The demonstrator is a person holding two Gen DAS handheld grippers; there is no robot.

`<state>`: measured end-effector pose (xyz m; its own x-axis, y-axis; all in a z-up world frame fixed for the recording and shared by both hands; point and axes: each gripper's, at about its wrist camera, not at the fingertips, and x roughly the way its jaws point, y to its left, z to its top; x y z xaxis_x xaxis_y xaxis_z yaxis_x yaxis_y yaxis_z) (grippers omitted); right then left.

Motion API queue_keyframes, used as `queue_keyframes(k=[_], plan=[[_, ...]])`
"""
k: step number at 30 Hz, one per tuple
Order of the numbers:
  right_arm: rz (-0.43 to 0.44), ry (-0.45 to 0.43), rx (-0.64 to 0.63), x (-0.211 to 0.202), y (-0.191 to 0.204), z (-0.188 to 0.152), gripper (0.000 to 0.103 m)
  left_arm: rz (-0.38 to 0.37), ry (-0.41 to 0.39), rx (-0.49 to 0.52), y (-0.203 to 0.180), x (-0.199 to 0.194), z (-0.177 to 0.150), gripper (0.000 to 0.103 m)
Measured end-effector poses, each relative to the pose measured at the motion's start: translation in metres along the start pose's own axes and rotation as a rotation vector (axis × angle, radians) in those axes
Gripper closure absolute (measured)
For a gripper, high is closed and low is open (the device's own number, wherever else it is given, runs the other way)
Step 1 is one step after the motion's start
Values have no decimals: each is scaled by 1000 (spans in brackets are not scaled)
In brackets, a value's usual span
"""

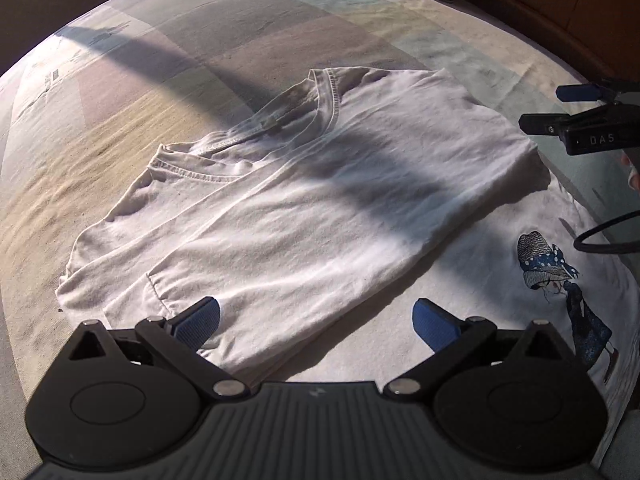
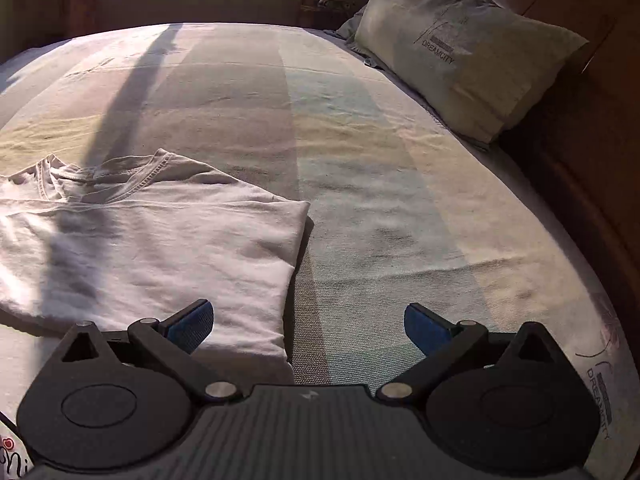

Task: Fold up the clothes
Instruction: 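Withdraw the open right tool from the folded shirt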

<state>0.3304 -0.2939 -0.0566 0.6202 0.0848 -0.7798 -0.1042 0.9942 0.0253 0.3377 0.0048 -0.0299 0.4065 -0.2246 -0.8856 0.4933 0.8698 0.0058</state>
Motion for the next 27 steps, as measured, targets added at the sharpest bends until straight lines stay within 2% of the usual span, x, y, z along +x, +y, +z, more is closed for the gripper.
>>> queue_keyframes(k=[4,7,12,15,18,22,26,27], plan=[[95,-12,-17,3,14,10,0,12,-79,-77,24,15,2,1],[159,-19,-28,6,24,18,0,27,-35,-106,37,37,-5,1],[98,-8,-5,-4,6,12,0,25,-33,-73,43,31,-16,1],[68,-7,6,-9,-3,10,0,2,-85,-84,43,16,-10,1],[140,-52,-41,-10,15,25,0,-18,-100,-84,40,20,-1,1],[185,-18,-109,3,20,16,0,-13,-26,-94,44,47,1,1],[221,18,-181,15,26,7,0,-24,-23,-80,50,44,-4,1],[193,38,-210,11,28,9,0,-17,-29,-68,48,39,-3,1]])
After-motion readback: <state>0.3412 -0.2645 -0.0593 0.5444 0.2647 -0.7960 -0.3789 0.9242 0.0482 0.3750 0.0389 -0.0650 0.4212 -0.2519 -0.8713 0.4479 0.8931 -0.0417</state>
